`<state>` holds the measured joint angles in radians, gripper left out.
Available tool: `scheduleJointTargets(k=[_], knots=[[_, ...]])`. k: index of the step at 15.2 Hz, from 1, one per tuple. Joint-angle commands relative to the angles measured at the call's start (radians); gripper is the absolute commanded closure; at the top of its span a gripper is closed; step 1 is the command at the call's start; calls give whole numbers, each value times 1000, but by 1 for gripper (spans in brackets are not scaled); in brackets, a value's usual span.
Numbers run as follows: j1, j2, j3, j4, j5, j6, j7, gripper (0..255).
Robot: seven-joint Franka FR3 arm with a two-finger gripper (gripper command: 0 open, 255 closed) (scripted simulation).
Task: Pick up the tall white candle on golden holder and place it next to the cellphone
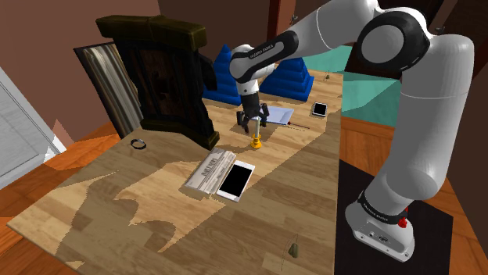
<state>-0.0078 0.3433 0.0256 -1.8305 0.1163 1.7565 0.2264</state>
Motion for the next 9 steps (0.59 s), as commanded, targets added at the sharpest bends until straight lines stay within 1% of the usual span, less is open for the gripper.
scheduleJointTargets(k=[1,8,9], knots=[[1,0,1,-10,1,11,0,0],[1,0,1,-10,1,10,0,0],[1,0,1,-10,1,10,0,255]])
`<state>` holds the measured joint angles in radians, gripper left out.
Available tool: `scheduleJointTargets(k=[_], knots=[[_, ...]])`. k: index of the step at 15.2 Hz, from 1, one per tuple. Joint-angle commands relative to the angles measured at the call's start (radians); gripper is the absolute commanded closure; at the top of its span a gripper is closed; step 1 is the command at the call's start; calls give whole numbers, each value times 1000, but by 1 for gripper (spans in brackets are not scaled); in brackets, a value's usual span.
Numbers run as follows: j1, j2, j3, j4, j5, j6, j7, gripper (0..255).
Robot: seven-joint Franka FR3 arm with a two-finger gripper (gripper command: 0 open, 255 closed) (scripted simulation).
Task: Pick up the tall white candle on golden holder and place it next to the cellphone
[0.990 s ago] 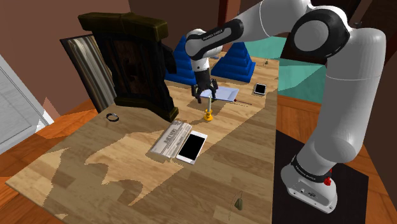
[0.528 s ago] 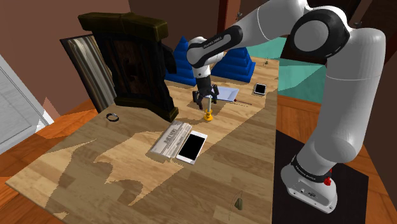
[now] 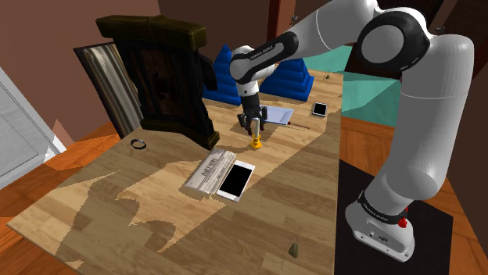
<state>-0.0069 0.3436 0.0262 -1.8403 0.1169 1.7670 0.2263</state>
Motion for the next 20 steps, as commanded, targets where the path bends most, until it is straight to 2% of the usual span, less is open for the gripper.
scheduleJointTargets(k=[1,9,20], knots=[[0,0,0,0,0,0,0,255],[0,0,0,0,0,0,0,255],[-2,-61,0,67,-1,-127,13,255]])
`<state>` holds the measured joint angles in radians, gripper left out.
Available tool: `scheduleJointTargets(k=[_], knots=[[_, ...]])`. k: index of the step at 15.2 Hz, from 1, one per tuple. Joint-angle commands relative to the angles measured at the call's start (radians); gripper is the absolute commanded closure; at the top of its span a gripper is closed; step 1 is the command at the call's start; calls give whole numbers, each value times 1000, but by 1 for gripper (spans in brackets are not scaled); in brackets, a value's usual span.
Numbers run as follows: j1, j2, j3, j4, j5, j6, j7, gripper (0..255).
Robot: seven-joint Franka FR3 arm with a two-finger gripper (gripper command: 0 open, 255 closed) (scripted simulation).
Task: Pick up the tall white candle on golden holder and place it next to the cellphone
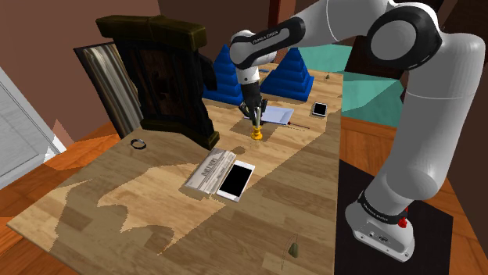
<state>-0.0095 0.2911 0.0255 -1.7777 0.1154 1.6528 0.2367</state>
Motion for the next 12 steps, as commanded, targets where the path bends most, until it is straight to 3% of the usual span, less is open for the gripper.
scheduleJointTargets(k=[1,12], knots=[[0,-13,1,12,0,-25,4,255],[-2,-49,1,111,1,-159,17,255]])
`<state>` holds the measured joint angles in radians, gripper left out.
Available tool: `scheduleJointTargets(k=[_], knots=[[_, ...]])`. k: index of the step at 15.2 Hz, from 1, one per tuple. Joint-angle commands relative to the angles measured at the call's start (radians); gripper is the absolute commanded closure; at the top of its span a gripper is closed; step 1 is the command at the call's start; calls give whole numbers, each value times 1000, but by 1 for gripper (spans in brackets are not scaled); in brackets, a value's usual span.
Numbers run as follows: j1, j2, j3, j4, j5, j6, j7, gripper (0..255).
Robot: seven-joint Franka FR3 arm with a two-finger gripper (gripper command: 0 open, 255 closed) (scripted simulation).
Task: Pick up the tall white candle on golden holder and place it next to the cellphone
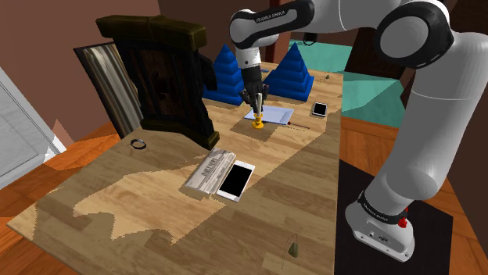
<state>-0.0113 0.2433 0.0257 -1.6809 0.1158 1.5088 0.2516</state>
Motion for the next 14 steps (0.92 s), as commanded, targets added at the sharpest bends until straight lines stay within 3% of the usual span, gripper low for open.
scheduleJointTargets(k=[1,14], knots=[[0,-3,0,25,0,-28,4,255],[-2,-10,0,190,3,-199,22,255]])
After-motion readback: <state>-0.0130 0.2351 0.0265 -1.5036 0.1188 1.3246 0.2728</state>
